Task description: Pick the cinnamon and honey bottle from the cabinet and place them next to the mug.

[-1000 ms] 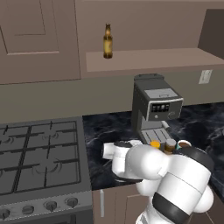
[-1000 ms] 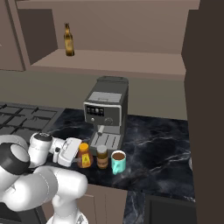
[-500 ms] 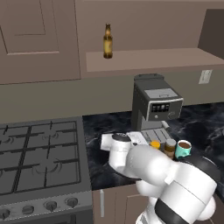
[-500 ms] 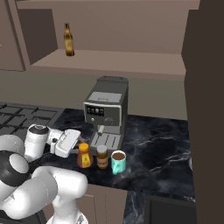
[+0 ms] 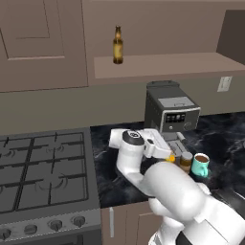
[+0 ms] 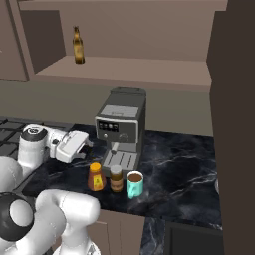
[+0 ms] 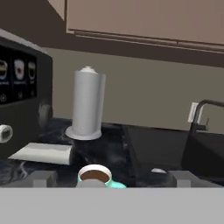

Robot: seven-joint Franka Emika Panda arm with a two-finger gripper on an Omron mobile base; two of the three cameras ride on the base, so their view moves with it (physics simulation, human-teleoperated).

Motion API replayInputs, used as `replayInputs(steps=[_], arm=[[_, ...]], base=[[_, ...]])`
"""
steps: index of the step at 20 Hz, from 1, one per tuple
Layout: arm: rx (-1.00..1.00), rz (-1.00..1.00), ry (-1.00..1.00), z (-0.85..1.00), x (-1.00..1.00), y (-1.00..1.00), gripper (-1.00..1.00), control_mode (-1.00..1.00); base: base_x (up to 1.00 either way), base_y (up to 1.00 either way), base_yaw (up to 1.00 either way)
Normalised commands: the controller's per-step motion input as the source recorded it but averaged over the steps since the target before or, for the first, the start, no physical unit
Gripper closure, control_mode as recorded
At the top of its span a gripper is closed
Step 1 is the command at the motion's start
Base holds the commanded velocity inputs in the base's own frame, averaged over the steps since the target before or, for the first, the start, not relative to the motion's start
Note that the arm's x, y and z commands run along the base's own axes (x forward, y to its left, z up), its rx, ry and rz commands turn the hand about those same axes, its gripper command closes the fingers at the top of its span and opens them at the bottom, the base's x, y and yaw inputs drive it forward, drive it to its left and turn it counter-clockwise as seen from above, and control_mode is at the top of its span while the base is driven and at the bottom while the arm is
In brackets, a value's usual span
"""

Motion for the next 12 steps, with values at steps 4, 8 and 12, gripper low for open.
replayInputs(steps=[4,8,12], arm=[[0.06,0.17,0.00,0.62,-0.85,-0.06,-1.00,-1.00],[0.05,0.30,0.00,0.72,-0.86,0.00,-1.00,-1.00],[0.04,0.38,0.00,0.46,-0.67,-0.13,-1.00,-1.00]], base=[[0.00,0.00,0.00],[0.00,0.00,0.00],[0.00,0.00,0.00]])
